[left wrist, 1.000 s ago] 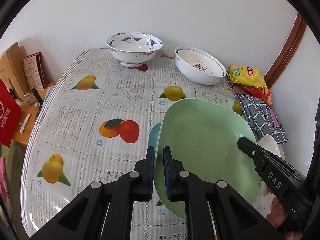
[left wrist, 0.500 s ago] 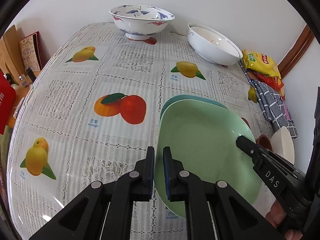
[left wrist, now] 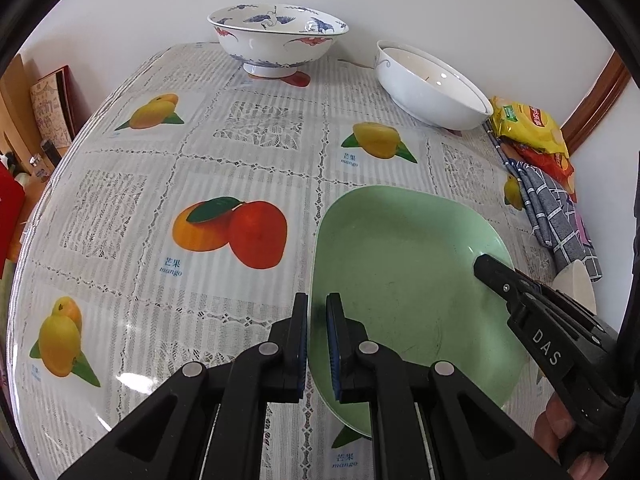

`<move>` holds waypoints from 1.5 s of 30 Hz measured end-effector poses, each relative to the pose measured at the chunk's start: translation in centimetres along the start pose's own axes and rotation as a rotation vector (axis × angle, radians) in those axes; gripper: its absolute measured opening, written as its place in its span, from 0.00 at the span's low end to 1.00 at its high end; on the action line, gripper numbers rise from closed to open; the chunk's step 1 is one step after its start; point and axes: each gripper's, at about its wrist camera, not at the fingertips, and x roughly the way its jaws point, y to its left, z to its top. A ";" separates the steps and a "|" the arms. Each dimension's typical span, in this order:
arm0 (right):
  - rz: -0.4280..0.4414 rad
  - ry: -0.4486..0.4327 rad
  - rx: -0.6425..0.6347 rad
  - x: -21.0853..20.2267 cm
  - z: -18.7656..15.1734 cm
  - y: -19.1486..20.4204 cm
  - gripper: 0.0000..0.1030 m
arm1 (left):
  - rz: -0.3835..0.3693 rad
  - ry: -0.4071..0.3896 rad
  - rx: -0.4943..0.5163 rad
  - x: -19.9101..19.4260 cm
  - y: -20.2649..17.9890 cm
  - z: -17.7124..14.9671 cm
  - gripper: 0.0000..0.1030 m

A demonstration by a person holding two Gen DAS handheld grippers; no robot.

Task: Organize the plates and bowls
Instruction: 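Open both grippers and release the light green plate, then move both grippers toward the two small terracotta dishes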

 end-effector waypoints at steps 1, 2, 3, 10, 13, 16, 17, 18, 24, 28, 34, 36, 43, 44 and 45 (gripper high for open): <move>0.005 -0.002 -0.004 0.2 0.0 0.0 0.07 | -0.002 -0.009 -0.005 -0.1 0.0 -0.1 0.09; 0.013 -0.007 -0.007 0.3 0.0 -0.1 0.08 | 0.000 -0.017 -0.003 -0.2 -0.1 -0.1 0.09; 0.016 -0.011 -0.015 0.4 0.1 0.0 0.10 | 0.002 -0.018 0.003 -0.2 -0.2 0.0 0.09; 0.017 -0.018 -0.057 0.6 0.2 0.4 0.16 | -0.029 0.020 -0.015 0.3 0.1 0.1 0.15; 0.035 -0.007 -0.038 0.4 0.1 0.1 0.18 | -0.030 0.019 -0.015 -0.1 0.1 -0.1 0.29; 0.033 -0.002 -0.043 -0.1 -0.1 0.1 0.19 | -0.022 0.007 -0.004 -0.8 0.0 -0.2 0.33; 0.033 -0.005 -0.041 -0.4 -0.3 0.0 0.19 | -0.024 0.006 -0.001 -1.0 -0.1 -0.3 0.34; 0.037 -0.007 -0.040 -0.7 -0.4 -0.1 0.23 | -0.024 0.004 0.002 -1.2 -0.3 -0.3 0.34; 0.024 -0.055 -0.030 -2.6 -1.0 -0.6 0.46 | -0.029 -0.006 0.017 -2.6 -1.0 -1.0 0.37; 0.026 -0.072 -0.021 -4.2 -1.3 -1.2 0.46 | -0.022 -0.015 0.038 -3.5 -1.7 -1.4 0.38; 0.014 -0.105 0.008 -7.1 -2.4 -3.5 0.46 | -0.033 -0.044 0.076 -5.2 -4.1 -2.0 0.38; -0.015 -0.120 0.021 -8.3 -2.8 -4.9 0.47 | -0.047 -0.053 0.091 -5.7 -5.2 -2.2 0.39; -0.145 -0.175 0.072 -12.7 -4.9 -10.8 0.48 | -0.087 -0.062 0.157 -6.6 -9.7 -3.4 0.39; -0.162 -0.185 0.094 -13.4 -5.3 -11.9 0.49 | -0.090 -0.065 0.167 -6.7 -10.4 -3.6 0.39; -0.177 -0.193 0.118 -14.0 -5.7 -13.0 0.49 | -0.093 -0.067 0.174 -6.8 -11.0 -3.7 0.39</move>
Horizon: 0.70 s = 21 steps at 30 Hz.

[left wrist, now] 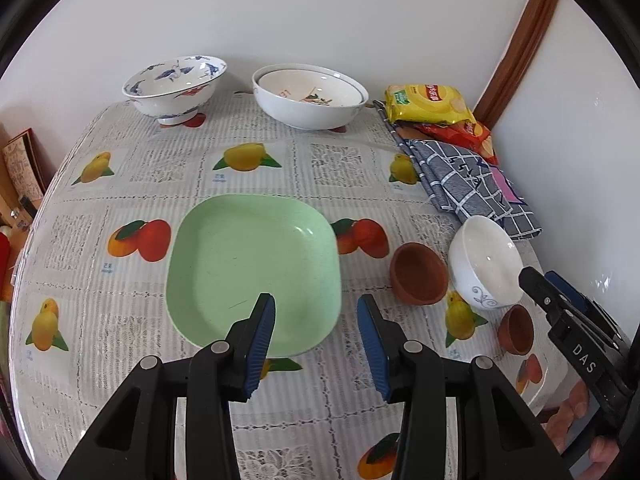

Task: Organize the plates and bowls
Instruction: 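Move both grippers toward the two small terracotta dishes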

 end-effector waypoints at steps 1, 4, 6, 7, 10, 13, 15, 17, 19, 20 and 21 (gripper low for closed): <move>-0.010 -0.005 0.018 -0.3 -0.1 -1.0 0.49 | -0.003 -0.003 0.007 -0.1 -0.6 0.0 0.39; -0.036 -0.023 0.084 -1.3 -0.6 -4.4 0.49 | -0.005 -0.004 0.027 -0.1 -2.4 0.0 0.39; -0.058 -0.022 0.113 -1.7 -1.0 -6.4 0.49 | -0.008 -0.009 0.032 -0.1 -3.4 0.0 0.40; -0.069 -0.024 0.120 -1.8 -1.3 -7.1 0.49 | -0.008 -0.012 0.033 -0.1 -3.8 0.0 0.41; -0.110 -0.038 0.128 -2.1 -2.0 -9.2 0.49 | -0.020 -0.019 0.030 0.1 -4.9 0.0 0.43; -0.106 0.019 0.145 -1.7 -2.7 -11.0 0.50 | -0.002 -0.022 0.030 0.7 -5.7 -0.1 0.43; -0.093 0.029 0.160 -1.3 -3.2 -12.1 0.50 | 0.009 -0.015 0.031 1.2 -6.2 -0.2 0.43; -0.100 0.041 0.177 -0.9 -3.8 -12.9 0.50 | -0.006 -0.009 0.032 1.7 -6.6 -0.3 0.42; -0.083 0.062 0.196 -0.3 -4.2 -13.7 0.50 | -0.009 0.001 0.038 2.2 -7.1 -0.2 0.43; -0.072 0.076 0.205 0.1 -4.4 -14.0 0.50 | -0.003 0.012 0.041 2.6 -7.3 -0.2 0.43; -0.070 0.087 0.208 0.4 -4.6 -14.2 0.50 | 0.000 0.025 0.043 3.1 -7.5 -0.2 0.43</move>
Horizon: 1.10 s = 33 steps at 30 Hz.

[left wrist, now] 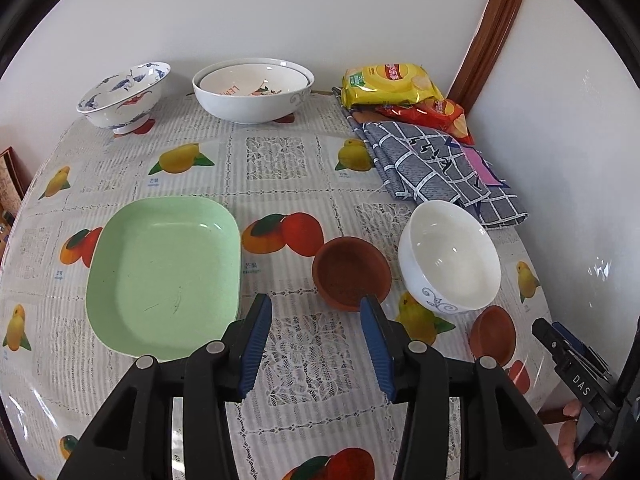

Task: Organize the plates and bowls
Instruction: 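Move both grippers toward the two small terracotta dishes, then close the left gripper on one terracotta dish while the right gripper grasps the other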

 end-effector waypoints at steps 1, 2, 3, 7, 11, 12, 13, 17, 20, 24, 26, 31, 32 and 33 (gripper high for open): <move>-0.002 0.010 -0.002 0.4 -0.2 -0.2 0.50 | 0.000 0.011 -0.003 0.5 -0.2 0.0 0.43; -0.005 0.020 -0.006 0.8 -0.3 -0.4 0.50 | -0.002 0.021 -0.009 1.0 -0.2 0.0 0.43; -0.004 0.028 -0.012 1.1 -0.5 -0.5 0.50 | -0.002 0.028 -0.010 1.4 -0.2 0.0 0.43; 0.000 0.019 -0.011 1.9 -1.1 -0.9 0.50 | 0.028 0.056 -0.017 3.3 -0.6 0.1 0.43; 0.021 0.024 -0.014 3.0 -1.3 -1.1 0.50 | 0.047 0.058 -0.028 4.6 -0.7 0.3 0.45; 0.022 0.029 -0.016 3.3 -1.3 -1.1 0.50 | 0.049 0.067 -0.022 5.0 -0.8 0.5 0.46; 0.027 0.032 -0.016 3.7 -1.4 -1.1 0.50 | 0.049 0.075 -0.019 5.4 -0.9 0.6 0.46; 0.045 0.060 -0.017 5.0 -1.6 -1.0 0.48 | 0.063 0.090 -0.033 6.9 -1.0 1.0 0.46; 0.051 0.076 -0.014 5.7 -1.8 -1.0 0.44 | 0.067 0.095 -0.043 7.8 -0.8 1.2 0.46; 0.057 0.096 -0.036 6.5 -2.1 -0.7 0.44 | 0.063 0.108 -0.047 8.8 -0.7 1.1 0.46; 0.041 0.090 -0.062 6.7 -2.3 -0.4 0.44 | 0.066 0.110 -0.047 9.1 -0.8 1.1 0.46; 0.022 0.074 -0.072 6.8 -2.5 -0.2 0.44 | 0.077 0.118 -0.040 9.8 -0.8 1.3 0.50; 0.024 0.075 -0.068 6.9 -2.4 -0.2 0.44 | 0.073 0.122 -0.038 9.9 -0.8 1.3 0.50; 0.025 0.076 -0.068 6.9 -2.4 -0.3 0.44 | 0.074 0.122 -0.037 9.9 -0.8 1.3 0.50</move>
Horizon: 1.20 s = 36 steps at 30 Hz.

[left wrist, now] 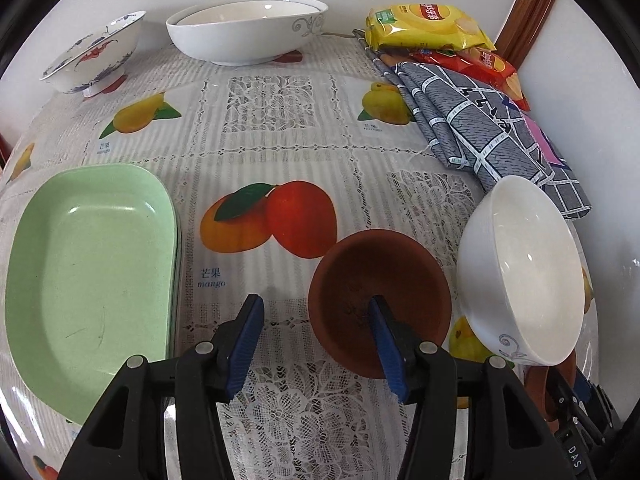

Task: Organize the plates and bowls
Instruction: 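Close the left gripper on one terracotta dish while the right gripper grasps the other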

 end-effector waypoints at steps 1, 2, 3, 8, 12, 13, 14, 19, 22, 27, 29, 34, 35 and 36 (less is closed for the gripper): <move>0.001 -0.001 -0.003 0.0 0.0 0.0 0.44 | 0.004 -0.001 0.003 0.0 -0.1 0.0 0.51; 0.002 -0.001 -0.001 0.0 0.0 -0.1 0.44 | 0.008 0.002 0.007 0.1 -0.1 0.1 0.51; 0.004 -0.004 0.004 0.1 0.1 -0.1 0.44 | 0.012 0.004 0.012 0.1 -0.2 0.1 0.51; 0.001 -0.007 0.015 0.2 0.1 -0.2 0.44 | 0.010 -0.002 0.027 0.1 -0.7 0.3 0.49; 0.005 -0.003 0.020 0.2 0.1 -0.2 0.44 | -0.004 -0.013 0.040 0.0 -1.2 0.3 0.48; 0.004 -0.005 0.018 0.2 0.1 -0.2 0.44 | -0.005 -0.007 0.043 0.2 -1.3 0.3 0.43; 0.003 -0.008 0.013 0.2 0.1 -0.1 0.44 | -0.014 0.001 0.038 0.4 -1.3 0.2 0.40; -0.008 -0.012 0.024 0.1 0.1 -0.2 0.39 | -0.036 -0.008 0.011 0.4 -0.9 0.3 0.26; 0.007 -0.012 0.047 0.0 0.2 -0.4 0.25 | -0.048 -0.009 0.016 0.3 -0.8 0.3 0.18; 0.026 -0.004 0.063 -0.1 0.3 -0.1 0.13 | -0.060 -0.015 0.024 -0.4 -0.7 0.1 0.09; 0.022 -0.006 0.066 -0.4 0.3 0.0 0.11 | -0.068 -0.021 0.031 -0.8 -0.7 0.0 0.08; 0.024 -0.027 0.083 -1.4 0.4 0.3 0.09 | -0.105 -0.026 0.029 -1.9 -0.4 -0.6 0.08; 0.017 -0.035 0.081 -1.6 0.4 0.5 0.09 | -0.116 -0.029 0.028 -2.3 -0.3 -0.7 0.08; 0.009 -0.045 0.073 -1.8 0.4 0.7 0.09 | -0.121 -0.034 0.033 -2.6 -0.2 -0.8 0.08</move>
